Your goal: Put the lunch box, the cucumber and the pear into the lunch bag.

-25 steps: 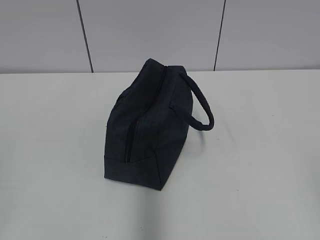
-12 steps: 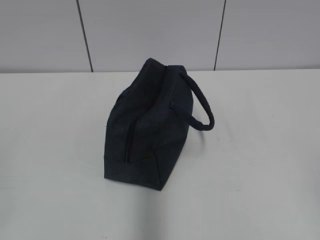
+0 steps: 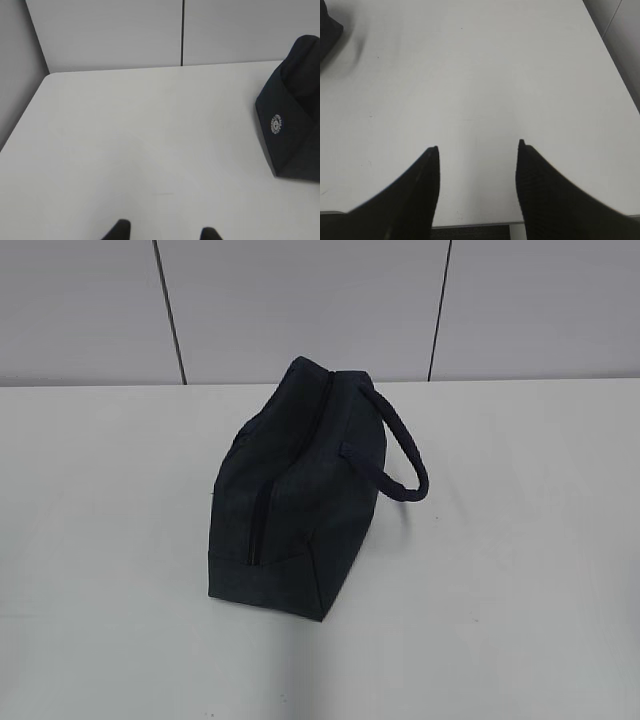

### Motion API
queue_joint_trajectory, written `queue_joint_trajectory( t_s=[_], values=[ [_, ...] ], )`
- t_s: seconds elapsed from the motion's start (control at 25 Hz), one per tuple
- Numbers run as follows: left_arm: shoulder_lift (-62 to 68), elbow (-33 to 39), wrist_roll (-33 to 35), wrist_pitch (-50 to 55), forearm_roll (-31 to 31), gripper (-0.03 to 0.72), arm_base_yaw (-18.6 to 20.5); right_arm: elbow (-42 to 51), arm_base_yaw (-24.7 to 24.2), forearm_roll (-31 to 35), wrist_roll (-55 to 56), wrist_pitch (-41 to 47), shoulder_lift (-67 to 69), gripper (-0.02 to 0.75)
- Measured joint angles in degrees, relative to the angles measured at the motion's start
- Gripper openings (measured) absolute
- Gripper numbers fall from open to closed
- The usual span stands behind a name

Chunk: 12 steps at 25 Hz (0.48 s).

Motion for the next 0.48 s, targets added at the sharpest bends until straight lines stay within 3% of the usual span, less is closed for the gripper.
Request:
queue_joint_trajectory(
  t_s=[0.48],
  values=[
    [0.0,0.0,0.0,0.0,0.0,0.246,0.0,0.0,0.0,0.0,0.0,0.0,0.0,0.391]
  ],
)
